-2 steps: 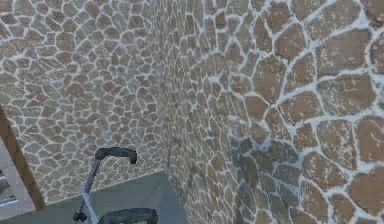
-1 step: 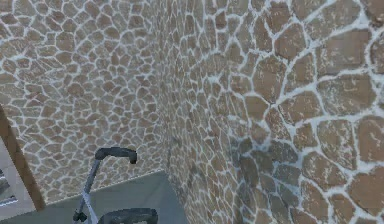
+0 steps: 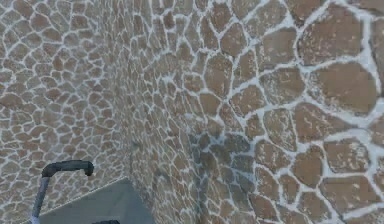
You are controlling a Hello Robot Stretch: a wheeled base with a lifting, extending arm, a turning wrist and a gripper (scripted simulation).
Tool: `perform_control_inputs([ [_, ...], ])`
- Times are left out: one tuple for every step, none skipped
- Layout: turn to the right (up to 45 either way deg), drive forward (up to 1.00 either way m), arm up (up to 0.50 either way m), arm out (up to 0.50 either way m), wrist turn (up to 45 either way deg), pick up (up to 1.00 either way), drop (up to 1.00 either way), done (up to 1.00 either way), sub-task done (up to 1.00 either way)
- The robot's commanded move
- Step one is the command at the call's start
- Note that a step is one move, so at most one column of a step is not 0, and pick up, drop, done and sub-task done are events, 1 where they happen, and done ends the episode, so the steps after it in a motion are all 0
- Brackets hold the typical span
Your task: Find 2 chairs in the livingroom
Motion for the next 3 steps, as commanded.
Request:
perform_control_inputs([
  [30.0, 0.0, 0.0, 0.0, 0.0, 0.0, 0.0, 0.0, 0.0],
  [45.0, 0.0, 0.0, 0.0, 0.0, 0.0, 0.0, 0.0, 0.0],
  [-12.0, 0.0, 0.0, 0.0, 0.0, 0.0, 0.0, 0.0, 0.0],
])
